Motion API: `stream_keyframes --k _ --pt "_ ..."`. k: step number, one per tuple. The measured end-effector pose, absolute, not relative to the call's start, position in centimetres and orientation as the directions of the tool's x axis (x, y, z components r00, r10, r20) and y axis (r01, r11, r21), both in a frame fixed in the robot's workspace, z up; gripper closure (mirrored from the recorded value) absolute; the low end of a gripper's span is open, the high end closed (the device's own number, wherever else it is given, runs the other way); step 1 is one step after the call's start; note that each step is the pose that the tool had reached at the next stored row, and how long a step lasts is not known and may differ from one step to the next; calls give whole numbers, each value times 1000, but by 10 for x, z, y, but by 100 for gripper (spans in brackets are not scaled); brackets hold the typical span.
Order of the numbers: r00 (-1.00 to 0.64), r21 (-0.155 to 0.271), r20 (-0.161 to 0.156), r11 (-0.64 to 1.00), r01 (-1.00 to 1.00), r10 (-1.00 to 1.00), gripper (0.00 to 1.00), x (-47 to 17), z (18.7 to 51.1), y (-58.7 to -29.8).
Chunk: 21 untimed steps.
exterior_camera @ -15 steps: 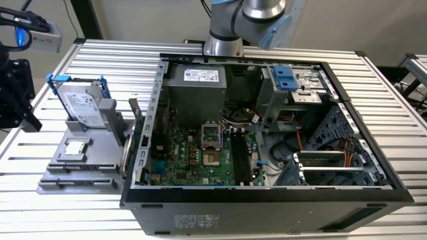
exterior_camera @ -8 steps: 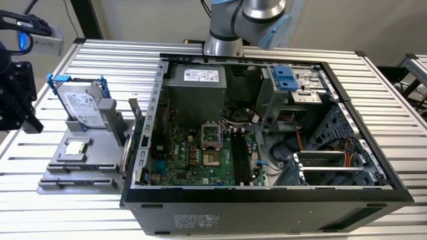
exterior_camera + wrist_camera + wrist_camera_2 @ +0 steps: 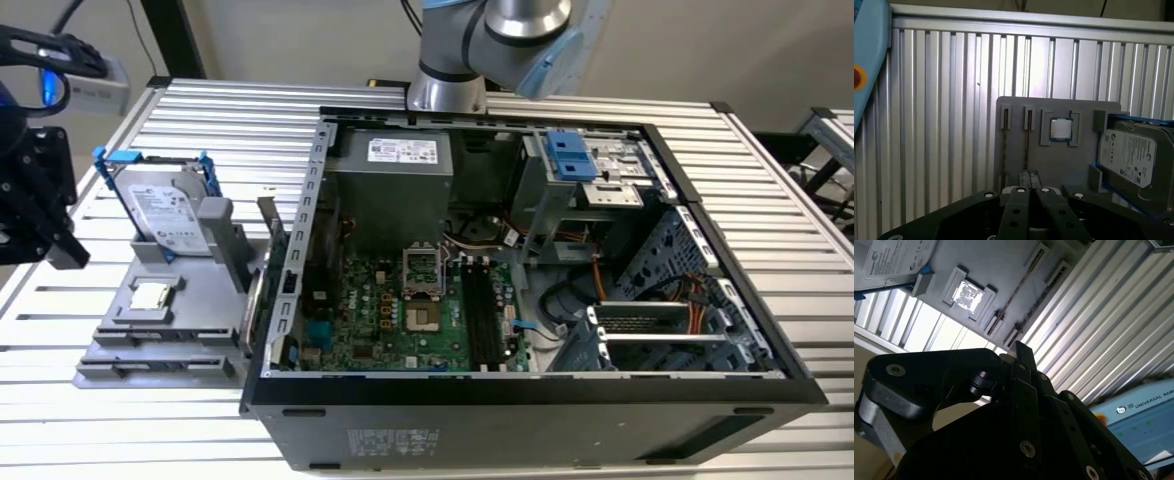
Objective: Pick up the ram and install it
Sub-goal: 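Pick up the ram and move it above insertion slot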
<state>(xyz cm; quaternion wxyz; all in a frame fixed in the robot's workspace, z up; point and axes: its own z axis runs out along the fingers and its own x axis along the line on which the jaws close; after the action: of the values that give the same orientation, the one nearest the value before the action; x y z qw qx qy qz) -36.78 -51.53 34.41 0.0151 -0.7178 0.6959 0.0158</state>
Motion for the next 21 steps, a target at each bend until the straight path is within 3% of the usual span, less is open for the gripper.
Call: stream_keyframes --k 21 --pt "20 -3 -44 -20 -1000 -999 100 -368 321 -516"
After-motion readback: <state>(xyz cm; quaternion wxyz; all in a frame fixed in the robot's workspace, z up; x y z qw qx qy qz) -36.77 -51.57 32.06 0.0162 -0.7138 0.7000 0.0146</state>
